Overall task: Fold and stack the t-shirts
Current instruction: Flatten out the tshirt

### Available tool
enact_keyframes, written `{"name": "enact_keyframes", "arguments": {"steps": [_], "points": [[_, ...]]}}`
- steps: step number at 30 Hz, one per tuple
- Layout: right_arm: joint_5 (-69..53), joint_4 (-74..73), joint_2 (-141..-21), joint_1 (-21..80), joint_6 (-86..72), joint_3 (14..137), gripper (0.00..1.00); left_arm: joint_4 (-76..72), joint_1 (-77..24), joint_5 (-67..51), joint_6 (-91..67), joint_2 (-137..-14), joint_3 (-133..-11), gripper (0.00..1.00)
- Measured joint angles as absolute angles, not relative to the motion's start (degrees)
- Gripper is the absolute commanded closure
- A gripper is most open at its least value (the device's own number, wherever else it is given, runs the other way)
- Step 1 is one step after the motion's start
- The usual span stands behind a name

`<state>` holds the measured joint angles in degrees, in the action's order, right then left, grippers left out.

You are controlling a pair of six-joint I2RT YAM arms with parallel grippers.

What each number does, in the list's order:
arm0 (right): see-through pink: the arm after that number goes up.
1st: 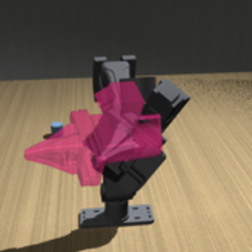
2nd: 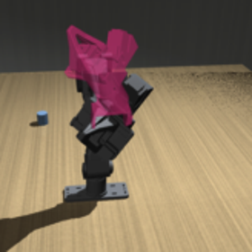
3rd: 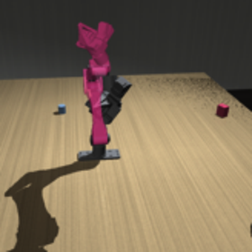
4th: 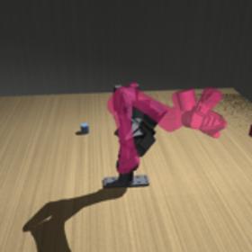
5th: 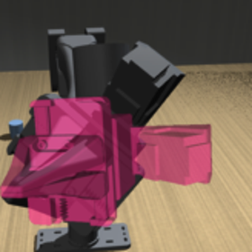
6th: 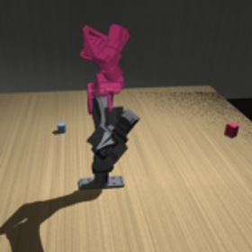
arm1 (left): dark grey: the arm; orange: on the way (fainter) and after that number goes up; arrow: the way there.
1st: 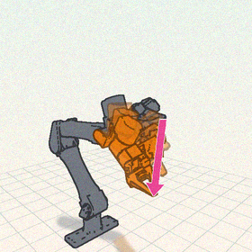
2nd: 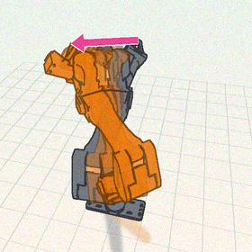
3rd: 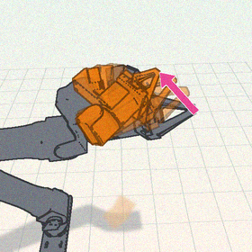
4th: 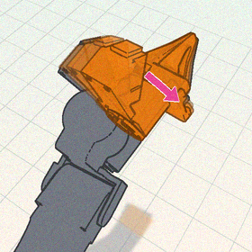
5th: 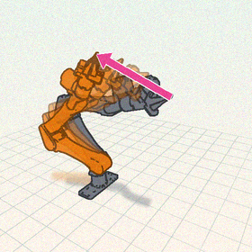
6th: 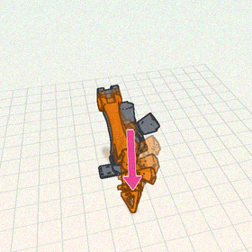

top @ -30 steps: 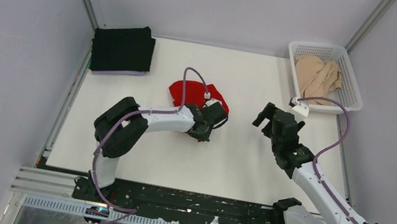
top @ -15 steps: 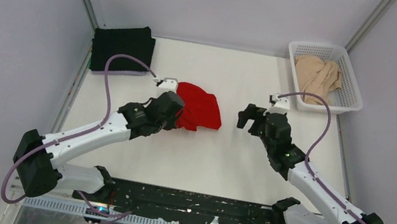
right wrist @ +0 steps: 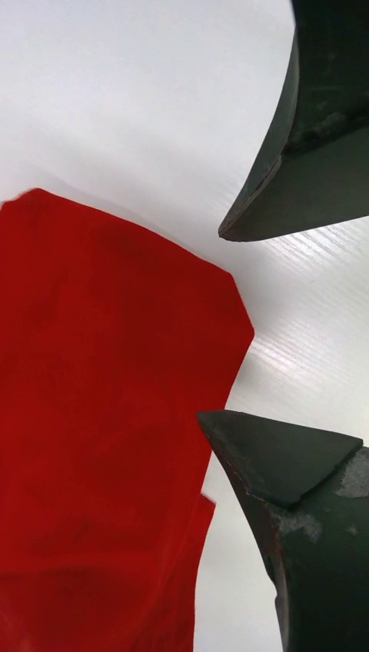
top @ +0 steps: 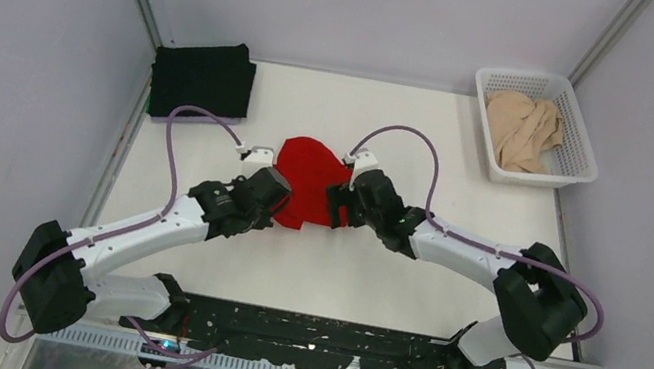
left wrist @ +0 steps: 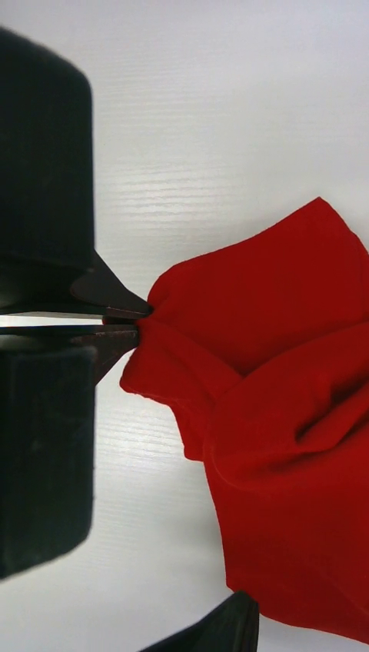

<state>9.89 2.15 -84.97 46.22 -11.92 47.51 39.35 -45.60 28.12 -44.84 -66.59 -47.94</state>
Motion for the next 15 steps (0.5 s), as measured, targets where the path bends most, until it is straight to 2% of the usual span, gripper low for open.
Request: {"name": "enact_keyframes", "arguments": {"steps": [10,12,14,15], "points": [[10.8,-5.9,-97.8,46.2,-13.5,53.4,0.35,38.8,-44.6,27.9,-44.8,-66.3,-46.3,1.00],[11.1,-6.1,-99.8,46.2,-14.1,54.7,0.44,38.8,-44.5,27.9,-44.9,-66.3,-46.3,1.00],[11.5,-6.0,-101.1,46.2,-14.7,55.8,0.58,38.7,-44.2,27.9,-44.9,-66.3,-46.3,1.00],[11.5,-5.8,-101.6,46.2,-15.1,56.2,0.69,38.6,-44.0,28.0,-45.0,-66.3,-46.3,1.00]]}}
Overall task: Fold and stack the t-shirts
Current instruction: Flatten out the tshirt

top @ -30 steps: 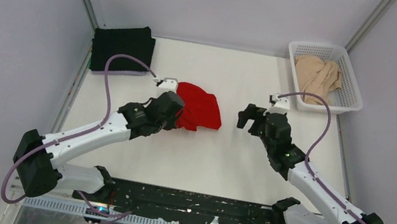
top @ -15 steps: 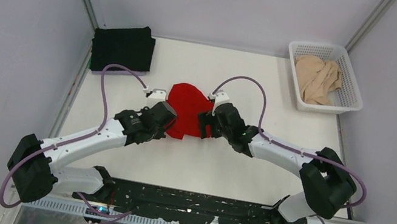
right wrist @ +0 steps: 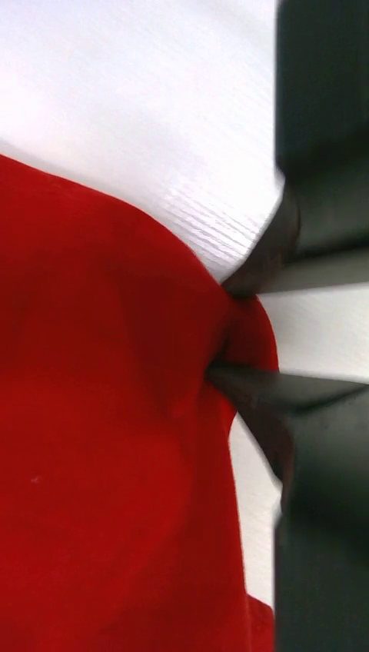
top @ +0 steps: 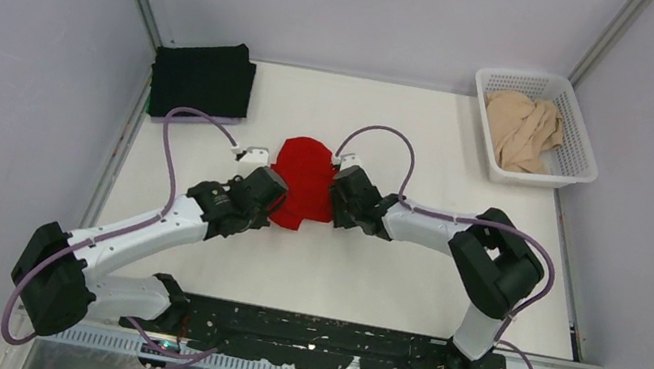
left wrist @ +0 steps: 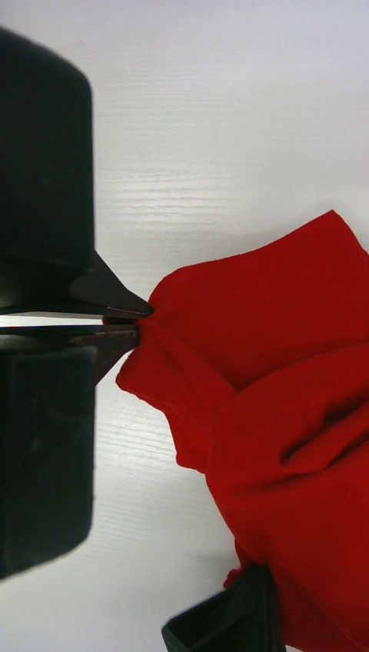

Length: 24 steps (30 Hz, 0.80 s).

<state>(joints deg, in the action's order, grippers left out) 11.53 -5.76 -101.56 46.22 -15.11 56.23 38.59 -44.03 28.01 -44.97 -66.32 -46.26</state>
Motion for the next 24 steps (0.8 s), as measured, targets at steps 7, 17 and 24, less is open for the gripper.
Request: {"name": "enact_keyframes", "arguments": {"steps": [7,17,24], "points": [[11.5,-3.4,-102.3,46.2,-17.4,56.5,0.95,38.6,-42.7,30.0,-45.7,-65.4,-46.3,1.00],[13.4,-2.0,-80.0,39.2,-17.8,53.0,0.95,44.8,-42.2,40.5,-45.6,-57.9,-54.5,1.00],[14.3,-2.9,-58.3,31.7,-16.6,53.0,0.95,43.0,-41.8,49.0,-39.0,-47.2,-62.8,1.00]]}}
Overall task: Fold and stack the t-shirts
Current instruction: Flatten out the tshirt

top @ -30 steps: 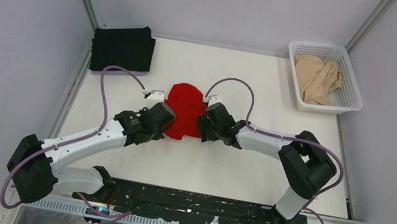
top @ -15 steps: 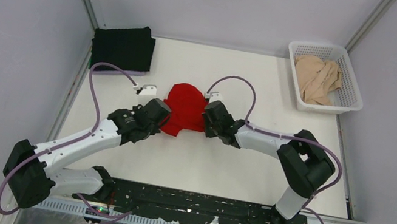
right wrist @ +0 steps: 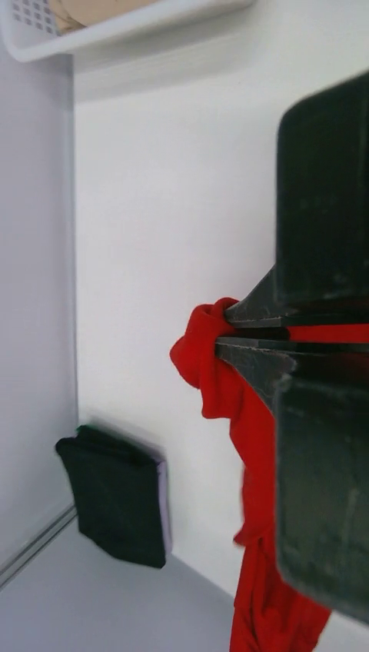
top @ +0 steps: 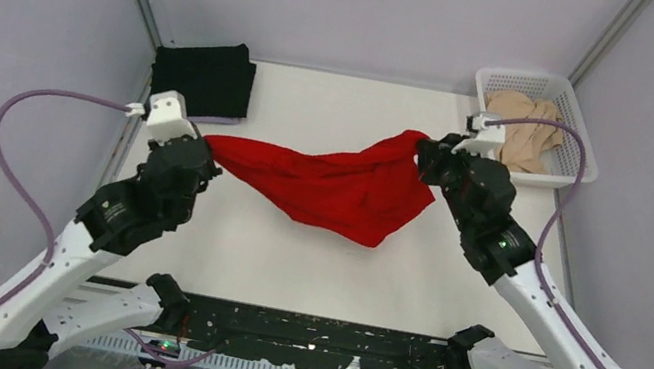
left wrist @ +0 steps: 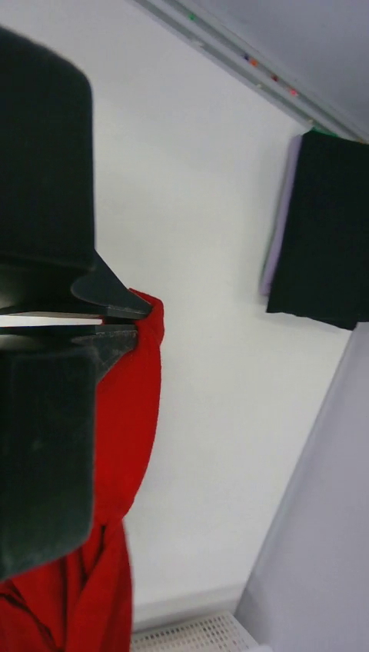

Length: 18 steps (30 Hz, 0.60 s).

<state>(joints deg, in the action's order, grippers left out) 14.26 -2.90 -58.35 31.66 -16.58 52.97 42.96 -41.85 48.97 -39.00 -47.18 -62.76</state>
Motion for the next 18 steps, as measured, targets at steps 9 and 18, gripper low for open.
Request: {"name": "enact_keyframes", "arguments": {"steps": [9,18], "points": [[14.3,-9.0,-40.7,31.7,-14.2,53.6,0.95,35.5,-41.8,50.6,-30.2,-33.9,-63.5,1.00],[15.8,-14.5,-35.6,31.7,-17.5,53.2,0.95,34.4,-41.8,52.8,-30.2,-33.0,-60.4,1.00]]}}
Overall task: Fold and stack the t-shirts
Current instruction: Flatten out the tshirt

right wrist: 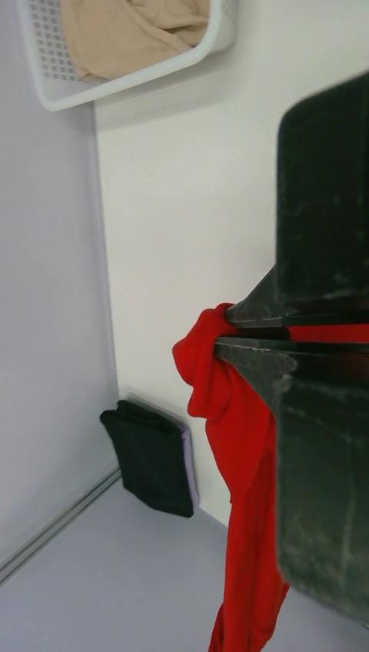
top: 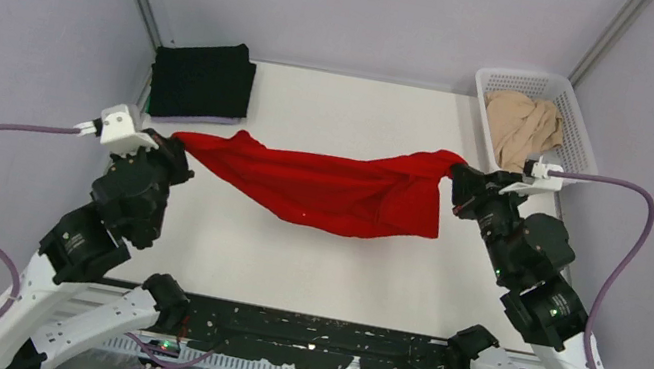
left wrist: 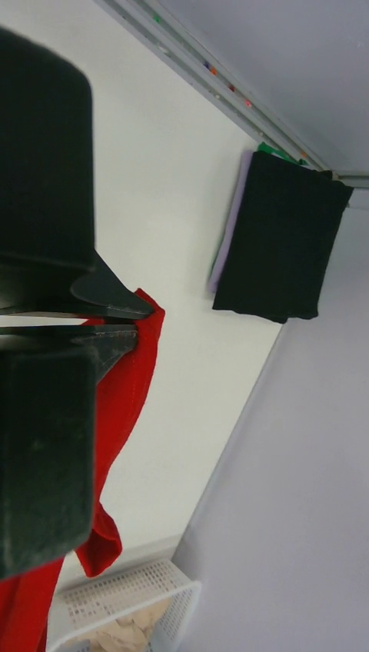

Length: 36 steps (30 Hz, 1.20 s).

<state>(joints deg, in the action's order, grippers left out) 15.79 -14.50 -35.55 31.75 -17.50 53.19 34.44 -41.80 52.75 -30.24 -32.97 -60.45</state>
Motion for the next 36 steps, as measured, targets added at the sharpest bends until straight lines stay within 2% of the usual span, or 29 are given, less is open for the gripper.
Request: {"name": "enact_keyframes", "arguments": {"steps": [6,8,9,11,14,17,18,23,27,33,36], "points": [[17.6,-19.5,-41.8,31.6,-23.3,47.1,0.90,34.3,-37.2,48.4,-34.9,-43.2,-54.7,1.00],[18.1,-21.6,-46.9,31.0,-25.8,44.7,0.73,33.9,-33.4,43.6,-36.3,-49.6,-52.4,1.00],[18.5,-22.4,-49.0,30.7,-26.9,44.0,0.52,33.8,-32.0,41.8,-37.0,-52.2,-51.7,1.00],[19.9,-24.6,-55.3,29.7,-29.5,42.1,0.35,33.7,-29.1,36.8,-38.3,-59.9,-50.3,1.00],[23.4,-29.1,-61.8,28.8,-31.3,41.2,0.25,34.0,-27.2,31.0,-39.3,-68.6,-49.7,1.00],[27.8,-32.4,-63.4,28.6,-31.1,41.6,0.01,34.0,-26.9,27.7,-40.1,-71.8,-49.7,1.00],[28.9,-32.9,-63.2,28.5,-30.1,42.1,0.04,33.9,-26.9,27.0,-40.1,-71.9,-49.7,1.00],[25.7,-29.1,-61.1,28.4,-19.9,45.7,0.05,31.6,-26.9,24.6,-40.1,-71.5,-48.2,1.00],[11.8,-20.6,-61.6,28.4,-6.3,47.7,0.04,31.4,-26.9,23.3,-40.1,-71.1,-47.2,1.00],[-6.8,-18.8,-78.4,28.5,14.1,61.4,0.01,29.4,-26.9,20.8,-40.0,-69.1,-46.0,1.00],[-9.9,-22.6,-91.3,28.6,20.3,74.0,0.07,28.9,-26.9,19.9,-40.0,-68.9,-45.7,1.00]]}}
